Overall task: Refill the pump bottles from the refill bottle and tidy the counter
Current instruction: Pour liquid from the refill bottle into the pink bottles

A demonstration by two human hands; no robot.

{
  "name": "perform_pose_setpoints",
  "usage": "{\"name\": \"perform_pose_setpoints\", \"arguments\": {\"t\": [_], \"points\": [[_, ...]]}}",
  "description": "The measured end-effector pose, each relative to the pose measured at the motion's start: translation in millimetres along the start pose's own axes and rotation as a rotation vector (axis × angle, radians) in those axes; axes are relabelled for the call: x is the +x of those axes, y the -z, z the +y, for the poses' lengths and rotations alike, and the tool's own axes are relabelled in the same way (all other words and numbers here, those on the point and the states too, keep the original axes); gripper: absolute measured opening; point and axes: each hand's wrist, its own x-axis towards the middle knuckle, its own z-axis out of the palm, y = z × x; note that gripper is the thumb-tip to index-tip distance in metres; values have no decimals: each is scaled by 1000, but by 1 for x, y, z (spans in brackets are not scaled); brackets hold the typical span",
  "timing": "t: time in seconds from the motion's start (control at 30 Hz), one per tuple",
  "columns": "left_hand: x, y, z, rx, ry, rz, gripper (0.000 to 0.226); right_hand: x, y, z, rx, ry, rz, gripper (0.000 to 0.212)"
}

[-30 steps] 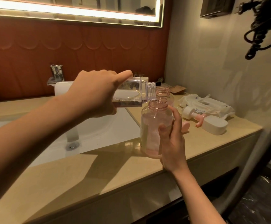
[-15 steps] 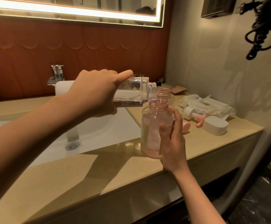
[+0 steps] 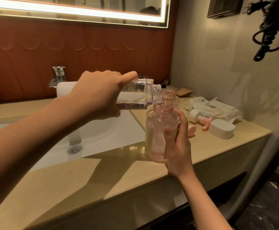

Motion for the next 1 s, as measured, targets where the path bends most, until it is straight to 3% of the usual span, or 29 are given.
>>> {"name": "perform_pose_setpoints", "arguments": {"t": [0.6, 1.0], "points": [[1, 0, 0, 3, -8, 12, 83, -1, 1, -1, -22, -15, -6, 72], [0, 0, 1, 0, -6, 7, 84, -1, 1, -2, -5, -3, -10, 62]]}}
